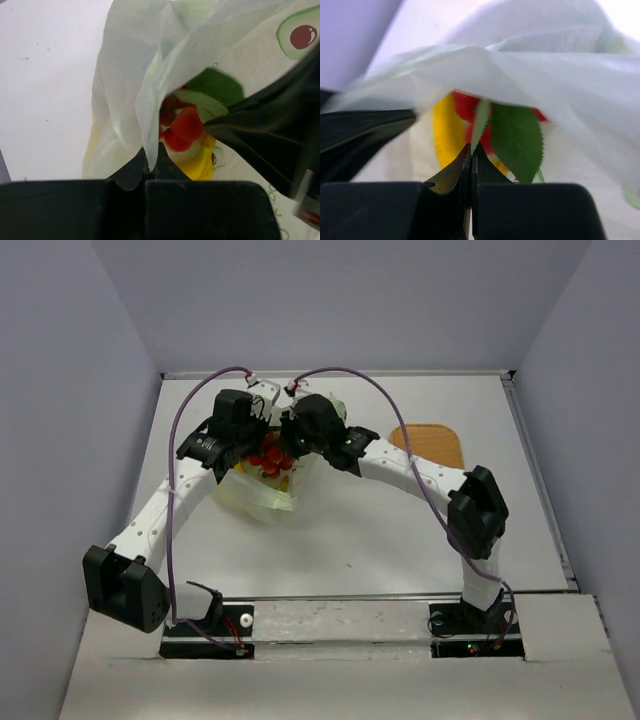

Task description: Take the fake fruits out of the plastic bag

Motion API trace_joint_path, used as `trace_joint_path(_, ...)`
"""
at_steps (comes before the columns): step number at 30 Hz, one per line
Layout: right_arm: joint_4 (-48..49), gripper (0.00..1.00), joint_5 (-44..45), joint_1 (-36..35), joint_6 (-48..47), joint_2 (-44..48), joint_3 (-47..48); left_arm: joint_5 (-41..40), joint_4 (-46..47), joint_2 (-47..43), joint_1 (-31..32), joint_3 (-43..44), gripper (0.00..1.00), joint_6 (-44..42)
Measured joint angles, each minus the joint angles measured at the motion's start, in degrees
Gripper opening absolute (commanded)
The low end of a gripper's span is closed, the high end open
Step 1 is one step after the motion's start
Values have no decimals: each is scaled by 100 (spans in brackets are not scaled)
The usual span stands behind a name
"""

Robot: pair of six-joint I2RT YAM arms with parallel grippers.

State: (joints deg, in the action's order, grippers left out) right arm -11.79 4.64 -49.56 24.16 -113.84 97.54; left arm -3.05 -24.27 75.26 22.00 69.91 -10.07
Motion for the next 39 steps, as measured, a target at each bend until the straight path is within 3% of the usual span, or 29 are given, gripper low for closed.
trace_joint_path(7,22,1,-142,0,-195,1128,2,-87,125,11,-33,33,0,-17)
trace_joint_path(19,-280,1,-785,15,-455,1681,140,-251,240,393,-76,737,0,39)
trace_joint_path(28,-356,1,-662,15,-623,2636,588,-431,286,715,-151,966,0,96)
trace_joint_path(35,-264,1,632,50,-966,3574,568,-446,356,890,-157,1119,0,146)
trace_joint_path(39,-173,1,1735,525,-1329,3978,-92,-448,354,890,-157,1123,0,155)
